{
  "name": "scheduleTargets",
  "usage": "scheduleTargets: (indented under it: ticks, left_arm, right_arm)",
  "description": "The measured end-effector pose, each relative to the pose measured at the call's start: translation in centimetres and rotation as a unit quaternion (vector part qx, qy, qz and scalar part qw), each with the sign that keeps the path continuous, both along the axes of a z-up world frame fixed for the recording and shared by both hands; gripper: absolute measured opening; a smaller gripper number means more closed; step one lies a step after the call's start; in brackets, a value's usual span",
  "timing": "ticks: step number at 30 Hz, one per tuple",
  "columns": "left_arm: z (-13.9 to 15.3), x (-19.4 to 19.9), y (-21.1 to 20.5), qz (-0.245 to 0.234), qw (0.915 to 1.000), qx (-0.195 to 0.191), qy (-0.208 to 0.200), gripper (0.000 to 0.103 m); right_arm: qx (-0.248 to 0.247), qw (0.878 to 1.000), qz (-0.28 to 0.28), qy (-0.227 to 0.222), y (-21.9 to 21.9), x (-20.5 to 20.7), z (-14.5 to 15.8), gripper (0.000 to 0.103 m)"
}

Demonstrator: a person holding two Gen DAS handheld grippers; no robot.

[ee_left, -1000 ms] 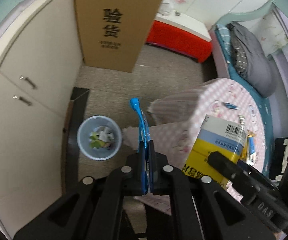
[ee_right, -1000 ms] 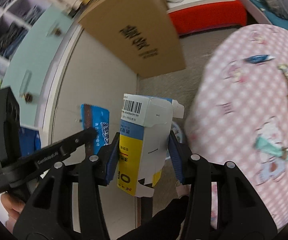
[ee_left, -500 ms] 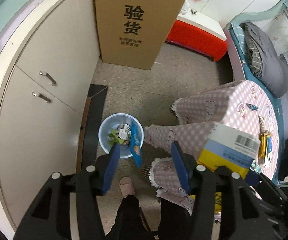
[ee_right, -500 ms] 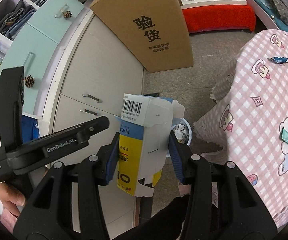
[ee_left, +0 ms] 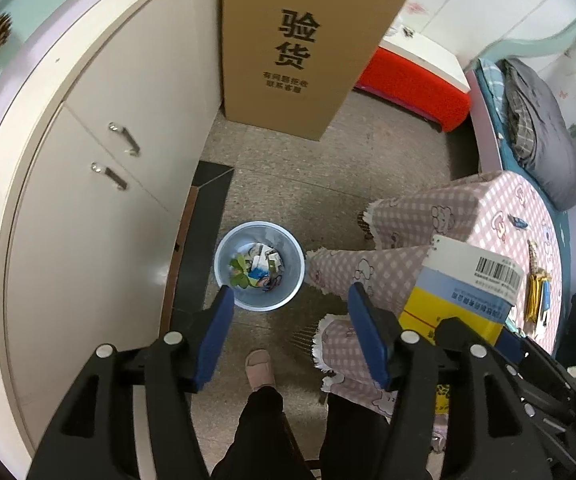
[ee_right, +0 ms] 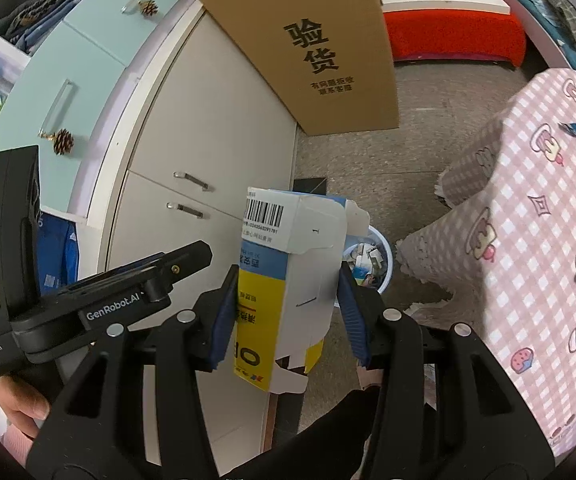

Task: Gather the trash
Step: 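Carry blue strip and carton to the wastebasket and open both grippers above it, then grasp the beige paper scrap with the right gripper while the left gripper grasps the green-white wrapper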

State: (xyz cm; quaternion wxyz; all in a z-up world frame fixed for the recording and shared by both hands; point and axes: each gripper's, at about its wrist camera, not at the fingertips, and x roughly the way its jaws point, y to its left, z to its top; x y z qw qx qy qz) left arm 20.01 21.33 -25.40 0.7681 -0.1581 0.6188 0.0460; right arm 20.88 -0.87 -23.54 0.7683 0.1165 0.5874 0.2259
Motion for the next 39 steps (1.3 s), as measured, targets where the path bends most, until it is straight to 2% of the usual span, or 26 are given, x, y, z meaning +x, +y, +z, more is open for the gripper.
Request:
scheduleTargets:
  ticks: [10, 12, 14, 15, 23, 27, 32, 39]
  left_arm:
    - [0.8, -2.2, 4.5, 0.056, 0.9982, 0.018, -0.002, 0.061]
    - [1.0, -2.6, 5.2, 0.068, 0.9975, 0.021, -0.004, 0.061]
    - [1.1, -2.9, 5.9, 0.079, 0.9966, 0.025, -0.004, 0.062]
    - [1.2, -3.1, 6.3, 0.084, 0.9961, 0.028, -0.004, 0.062]
    - [1.2, -3.8, 6.7, 0.095, 0.9952, 0.025, -0.001, 0.062]
    - [1.2, -2.7, 4.6, 0.074, 0.9971, 0.018, -0.004, 0.062]
    - [1.6, -0.5, -0.5, 0.024, 0.9996, 0.011, -0.011, 0.062]
    - [1.8, 3.2, -12.3, -0.075, 0.997, 0.006, -0.016, 0.062]
  right_arm:
    - [0.006, 0.999, 0.036, -0.011, 3.3, 0.3, 0.7, 0.048]
    - [0.009, 0.999, 0.04, -0.02, 3.9, 0.4, 0.9, 0.053]
    - [0.002, 0.999, 0.04, -0.028, 4.4, 0.6, 1.0, 0.071]
    - [0.0, 0.999, 0.04, -0.03, 4.6, 0.8, 0.9, 0.073]
    - [-0.004, 0.999, 0.03, -0.027, 3.6, 0.7, 0.9, 0.073]
    - [-0.008, 1.0, 0.006, -0.025, 1.0, 0.5, 1.1, 0.073]
    - [-0.009, 0.999, -0.044, -0.025, -4.5, 0.5, 1.8, 0.073]
    - [-0.008, 0.989, -0.143, -0.041, -16.6, 0.9, 2.8, 0.073]
